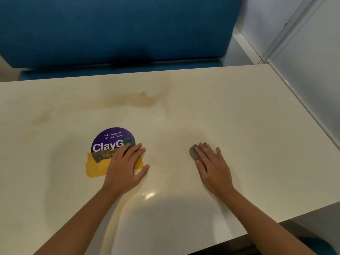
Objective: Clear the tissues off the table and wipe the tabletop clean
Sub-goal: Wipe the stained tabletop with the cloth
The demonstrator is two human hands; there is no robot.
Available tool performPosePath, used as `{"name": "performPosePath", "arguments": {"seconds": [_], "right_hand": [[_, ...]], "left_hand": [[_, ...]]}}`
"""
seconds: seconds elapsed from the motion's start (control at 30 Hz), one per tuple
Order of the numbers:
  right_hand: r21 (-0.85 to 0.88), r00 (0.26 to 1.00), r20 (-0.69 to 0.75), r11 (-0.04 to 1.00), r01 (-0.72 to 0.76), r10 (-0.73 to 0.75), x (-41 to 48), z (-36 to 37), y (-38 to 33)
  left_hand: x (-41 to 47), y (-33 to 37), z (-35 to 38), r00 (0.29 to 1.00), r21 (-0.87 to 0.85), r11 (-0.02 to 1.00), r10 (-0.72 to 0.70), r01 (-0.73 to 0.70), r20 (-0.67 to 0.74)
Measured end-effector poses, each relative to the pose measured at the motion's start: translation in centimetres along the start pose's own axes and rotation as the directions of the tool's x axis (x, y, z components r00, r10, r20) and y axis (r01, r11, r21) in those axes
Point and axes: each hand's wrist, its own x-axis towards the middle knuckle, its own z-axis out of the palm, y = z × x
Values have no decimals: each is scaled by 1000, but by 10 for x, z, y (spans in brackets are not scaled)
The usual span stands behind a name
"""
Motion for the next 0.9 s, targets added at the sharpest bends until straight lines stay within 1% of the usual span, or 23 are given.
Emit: {"name": "performPosePath", "arguments": {"seconds": [0.07,0.13,0.23,0.27,0.3,0.37,0.43,0.47,0.53,0.57,0.63,0.67,0.7,0.77,0.83,0.9], "right_hand": [[18,989,-57,990,-138,139,17,0,15],[60,954,-96,958,-279,284,37,2,15],[101,908,-107,913,-396,406,63,4,-2],[124,905,-113,909,-398,411,71,5,-10],[123,919,-136,927,-354,369,78,8,-19],[122,960,-119,963,-241,255,87,8,-37],[175,995,-70,983,-53,67,90,6,-47],[192,999,-26,980,43,-38,89,4,-45],[178,978,37,965,195,-204,81,0,-31],[181,962,79,953,243,-260,80,-3,-18],[188,953,114,948,258,-282,86,-3,12],[168,962,95,957,237,-255,91,-6,23],[150,978,63,971,187,-198,97,-7,31],[118,999,21,992,34,-37,111,-7,33],[67,996,17,994,-89,88,123,0,21],[106,975,-25,971,-216,219,131,11,2]], "left_hand": [[11,-1,-4,999,-33,999,-27,26,-22],[23,-6,-7,997,-68,995,-68,66,-24],[42,-14,-9,994,-81,991,-104,103,-15],[48,-15,-10,993,-83,990,-117,115,-16],[54,-16,-10,991,-86,988,-133,131,-14],[66,-19,-10,988,-65,986,-156,155,-15],[76,-24,-7,985,-19,985,-171,170,-29],[80,-27,-6,981,-5,982,-189,189,-31],[85,-29,-2,971,27,971,-237,238,-20],[85,-30,0,968,57,966,-250,251,-16],[86,-29,4,965,88,961,-262,262,-14],[86,-28,4,964,86,961,-264,264,-13],[86,-28,5,964,83,961,-264,264,-8],[86,-29,6,963,78,960,-270,269,-7],[85,-30,6,962,78,959,-273,274,-19],[85,-30,7,961,79,958,-276,276,-23]]}}
